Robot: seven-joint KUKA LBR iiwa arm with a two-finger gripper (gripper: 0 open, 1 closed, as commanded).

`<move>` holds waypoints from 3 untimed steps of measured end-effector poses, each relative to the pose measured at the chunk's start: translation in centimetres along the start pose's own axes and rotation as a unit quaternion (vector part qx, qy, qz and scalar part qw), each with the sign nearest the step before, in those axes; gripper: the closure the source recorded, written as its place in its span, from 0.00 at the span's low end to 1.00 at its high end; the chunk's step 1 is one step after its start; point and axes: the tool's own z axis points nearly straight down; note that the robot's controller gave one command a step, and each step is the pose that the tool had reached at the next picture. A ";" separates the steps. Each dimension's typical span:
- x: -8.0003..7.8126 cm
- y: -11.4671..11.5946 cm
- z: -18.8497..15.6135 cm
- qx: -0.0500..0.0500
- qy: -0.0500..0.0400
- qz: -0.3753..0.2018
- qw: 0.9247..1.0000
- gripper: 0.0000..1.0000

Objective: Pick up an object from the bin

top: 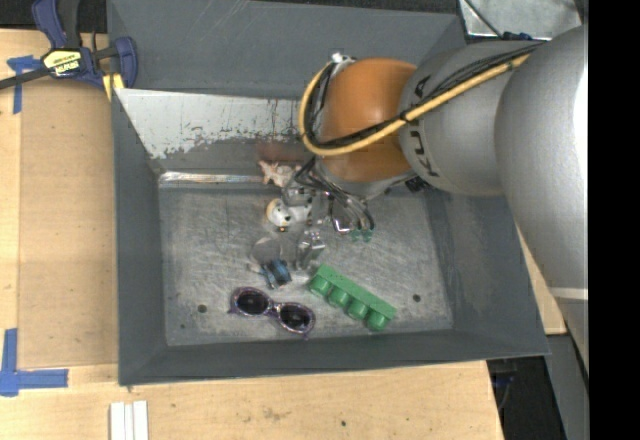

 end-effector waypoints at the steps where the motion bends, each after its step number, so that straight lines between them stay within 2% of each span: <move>1: -0.4 3.0 0.0 -0.005 -0.008 -0.059 0.998 0.00; 2: 1.9 4.5 -0.7 -0.011 -0.013 -0.074 0.997 0.00; 3: 3.2 5.3 -0.5 -0.012 -0.015 -0.110 0.994 0.00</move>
Offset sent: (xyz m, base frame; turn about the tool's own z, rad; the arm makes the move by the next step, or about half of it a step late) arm -0.0565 0.0528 0.0094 -0.1451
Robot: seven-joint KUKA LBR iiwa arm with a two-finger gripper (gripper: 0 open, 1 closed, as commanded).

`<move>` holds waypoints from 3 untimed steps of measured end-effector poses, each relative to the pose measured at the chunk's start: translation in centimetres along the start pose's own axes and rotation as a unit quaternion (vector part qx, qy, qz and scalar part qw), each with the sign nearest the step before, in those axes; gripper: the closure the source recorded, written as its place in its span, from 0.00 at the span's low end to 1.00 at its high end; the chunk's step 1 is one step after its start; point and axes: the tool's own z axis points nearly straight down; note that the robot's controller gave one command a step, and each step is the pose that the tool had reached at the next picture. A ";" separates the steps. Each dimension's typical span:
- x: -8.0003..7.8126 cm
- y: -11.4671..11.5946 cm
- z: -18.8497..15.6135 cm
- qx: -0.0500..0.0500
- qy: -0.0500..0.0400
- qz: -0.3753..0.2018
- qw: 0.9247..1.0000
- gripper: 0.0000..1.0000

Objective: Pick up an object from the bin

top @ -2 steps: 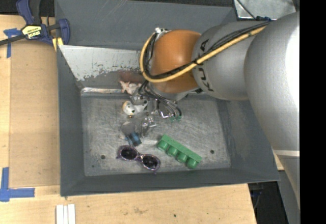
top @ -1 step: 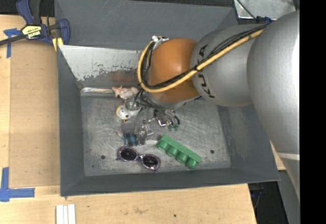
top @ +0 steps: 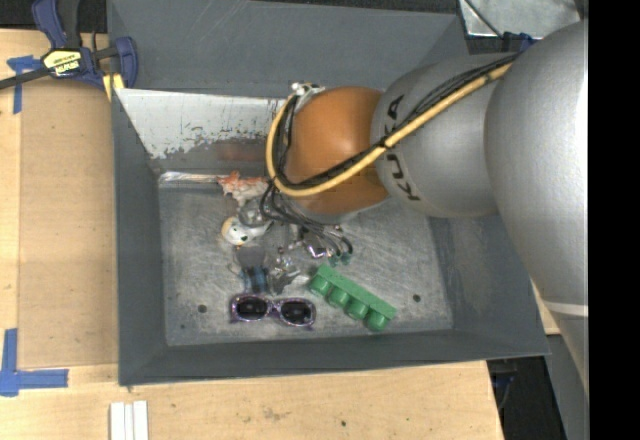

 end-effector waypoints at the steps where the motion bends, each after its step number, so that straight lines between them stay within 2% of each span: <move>1: 0.8 0.7 -0.4 0.000 0.000 -0.024 1.000 0.00; 2: 1.3 2.2 -0.5 -0.001 0.005 0.064 0.998 0.00; 3: -1.0 7.3 0.2 0.002 -0.007 -0.145 0.989 1.00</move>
Offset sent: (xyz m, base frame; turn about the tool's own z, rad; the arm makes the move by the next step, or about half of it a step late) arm -0.0431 0.0464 -0.0004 -0.1863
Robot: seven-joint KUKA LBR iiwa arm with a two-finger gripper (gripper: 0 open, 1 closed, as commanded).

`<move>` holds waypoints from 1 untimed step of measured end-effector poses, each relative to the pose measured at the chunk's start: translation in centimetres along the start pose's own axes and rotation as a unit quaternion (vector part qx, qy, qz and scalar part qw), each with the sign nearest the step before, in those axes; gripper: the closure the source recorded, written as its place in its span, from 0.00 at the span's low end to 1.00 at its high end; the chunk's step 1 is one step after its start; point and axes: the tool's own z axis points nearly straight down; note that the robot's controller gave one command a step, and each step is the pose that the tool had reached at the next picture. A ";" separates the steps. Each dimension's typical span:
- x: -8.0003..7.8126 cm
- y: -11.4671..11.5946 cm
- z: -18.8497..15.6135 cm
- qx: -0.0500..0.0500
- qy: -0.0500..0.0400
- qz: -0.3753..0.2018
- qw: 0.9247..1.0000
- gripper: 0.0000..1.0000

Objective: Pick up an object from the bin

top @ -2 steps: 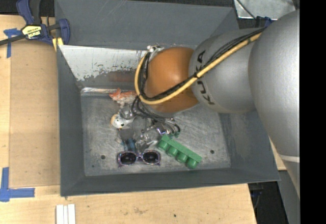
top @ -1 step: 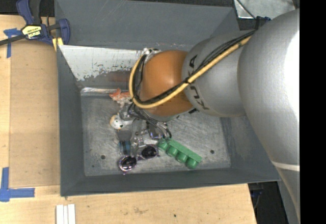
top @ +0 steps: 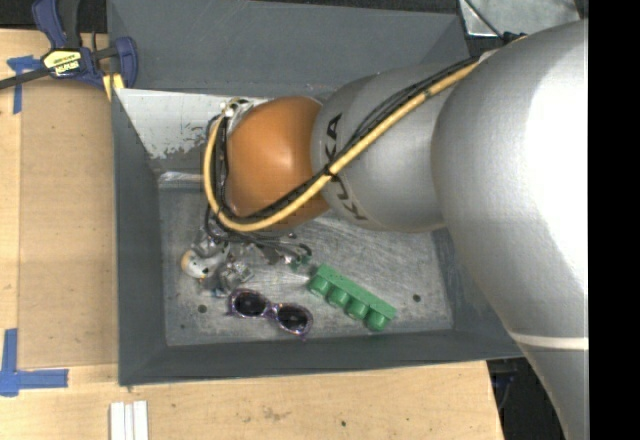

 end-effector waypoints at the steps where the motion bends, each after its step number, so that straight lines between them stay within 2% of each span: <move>1: 0.0 0.0 0.0 0.000 0.000 0.000 1.000 1.00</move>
Offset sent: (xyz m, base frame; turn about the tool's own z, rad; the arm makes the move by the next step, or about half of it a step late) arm 0.0100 -0.0405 0.1367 0.0052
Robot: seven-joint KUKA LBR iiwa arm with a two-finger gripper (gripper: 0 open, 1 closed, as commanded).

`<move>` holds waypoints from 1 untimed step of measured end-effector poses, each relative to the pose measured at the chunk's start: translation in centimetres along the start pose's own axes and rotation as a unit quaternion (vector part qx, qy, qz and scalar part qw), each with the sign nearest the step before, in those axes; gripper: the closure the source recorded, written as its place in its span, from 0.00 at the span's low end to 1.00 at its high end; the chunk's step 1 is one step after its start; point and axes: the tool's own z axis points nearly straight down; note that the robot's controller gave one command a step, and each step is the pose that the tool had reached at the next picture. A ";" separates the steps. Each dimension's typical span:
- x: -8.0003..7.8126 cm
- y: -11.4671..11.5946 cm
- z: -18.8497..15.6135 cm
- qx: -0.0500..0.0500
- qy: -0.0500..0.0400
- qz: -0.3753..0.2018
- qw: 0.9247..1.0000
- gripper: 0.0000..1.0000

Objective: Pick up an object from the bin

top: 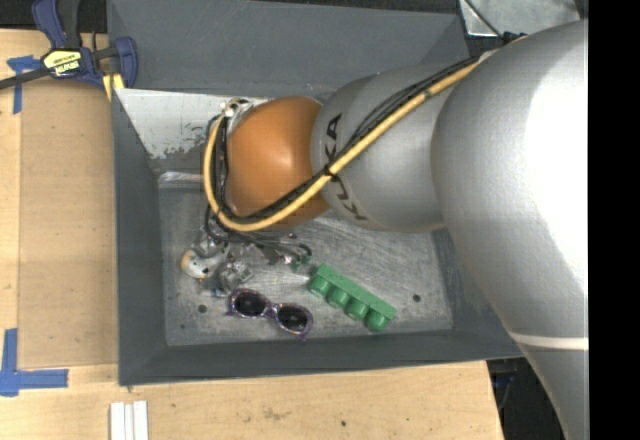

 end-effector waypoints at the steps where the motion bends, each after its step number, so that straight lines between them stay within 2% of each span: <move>1: 0.4 -0.4 -0.1 -0.003 -0.003 -0.001 1.000 1.00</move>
Offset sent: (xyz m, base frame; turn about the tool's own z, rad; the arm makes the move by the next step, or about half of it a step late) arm -0.0194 -0.0028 -0.0002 0.0263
